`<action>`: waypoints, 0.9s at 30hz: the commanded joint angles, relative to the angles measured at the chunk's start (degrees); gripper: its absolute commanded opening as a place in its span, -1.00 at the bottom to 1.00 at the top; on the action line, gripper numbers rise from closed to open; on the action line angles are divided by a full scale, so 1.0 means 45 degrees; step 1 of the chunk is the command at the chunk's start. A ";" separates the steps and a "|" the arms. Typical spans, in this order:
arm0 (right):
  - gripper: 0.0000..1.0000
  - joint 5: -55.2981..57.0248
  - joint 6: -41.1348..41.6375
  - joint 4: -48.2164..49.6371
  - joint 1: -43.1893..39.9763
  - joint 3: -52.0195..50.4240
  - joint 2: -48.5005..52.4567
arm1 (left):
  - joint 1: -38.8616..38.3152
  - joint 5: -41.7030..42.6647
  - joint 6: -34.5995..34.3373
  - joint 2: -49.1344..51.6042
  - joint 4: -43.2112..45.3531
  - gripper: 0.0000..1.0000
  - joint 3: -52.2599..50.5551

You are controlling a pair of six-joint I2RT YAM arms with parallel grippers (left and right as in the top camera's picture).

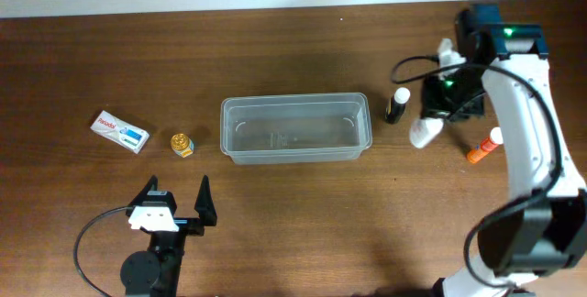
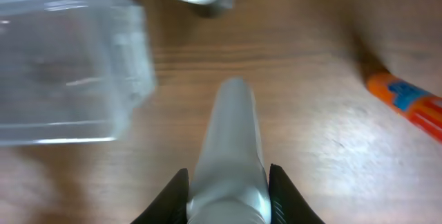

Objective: Pack container
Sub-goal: 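Lift the lotion bottle and carry it left over the container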

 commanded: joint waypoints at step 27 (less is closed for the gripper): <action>-0.55 0.4201 0.5969 0.3191 0.6062 0.0384 -0.0102 | 0.0063 0.0039 0.0204 -0.0107 -0.0053 0.99 -0.0053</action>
